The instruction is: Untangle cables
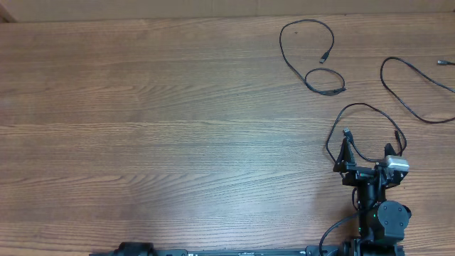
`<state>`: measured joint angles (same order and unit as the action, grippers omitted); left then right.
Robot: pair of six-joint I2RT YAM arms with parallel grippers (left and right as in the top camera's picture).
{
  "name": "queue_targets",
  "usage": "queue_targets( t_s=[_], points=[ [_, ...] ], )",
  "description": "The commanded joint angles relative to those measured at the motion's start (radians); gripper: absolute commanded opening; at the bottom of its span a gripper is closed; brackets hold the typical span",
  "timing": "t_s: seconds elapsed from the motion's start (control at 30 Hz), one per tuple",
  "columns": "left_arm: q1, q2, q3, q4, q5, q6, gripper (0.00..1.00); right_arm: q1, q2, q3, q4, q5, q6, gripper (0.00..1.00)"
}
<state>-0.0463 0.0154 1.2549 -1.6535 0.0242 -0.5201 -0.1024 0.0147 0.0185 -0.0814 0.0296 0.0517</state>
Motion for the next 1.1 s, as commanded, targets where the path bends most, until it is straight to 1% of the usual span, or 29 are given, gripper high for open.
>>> queue_targets(
  t_s=[0.0, 0.13, 0.33, 0.5, 0.67, 0.8, 0.9, 0.93, 1.07],
  points=[
    [-0.006, -0.011, 0.004, 0.077, -0.032, 0.019, 1.0, 0.003, -0.012, -0.011, 0.005, -0.005, -0.005, 1.0],
    [-0.006, -0.011, 0.003, 0.186, -0.065, 0.019, 0.99, 0.003, -0.012, -0.011, 0.005, -0.005, -0.005, 1.0],
    [-0.006, -0.011, 0.003, 0.342, -0.245, 0.018, 1.0, 0.003, -0.012, -0.011, 0.005, -0.005, -0.005, 1.0],
    [-0.006, -0.011, -0.011, 0.443, -0.276, -0.014, 1.0, 0.003, -0.012, -0.011, 0.005, -0.005, -0.005, 1.0],
    [-0.006, -0.011, -0.109, 0.579, -0.328, -0.056, 1.0, 0.003, -0.012, -0.011, 0.005, -0.005, -0.005, 1.0],
    [-0.006, -0.011, -0.221, 0.615, -0.431, -0.082, 0.99, 0.003, -0.012, -0.011, 0.005, -0.005, -0.004, 1.0],
    [-0.006, -0.011, -0.33, 0.618, -0.497, -0.168, 1.0, 0.003, -0.012, -0.011, 0.005, -0.005, -0.005, 1.0],
    [-0.006, -0.011, -0.373, 0.62, -0.511, -0.216, 1.0, 0.003, -0.012, -0.011, 0.005, -0.005, -0.005, 1.0],
    [-0.006, -0.011, -0.542, 0.665, -0.6, -0.47, 1.0, 0.003, -0.012, -0.011, 0.005, -0.005, -0.005, 1.0]
  ],
)
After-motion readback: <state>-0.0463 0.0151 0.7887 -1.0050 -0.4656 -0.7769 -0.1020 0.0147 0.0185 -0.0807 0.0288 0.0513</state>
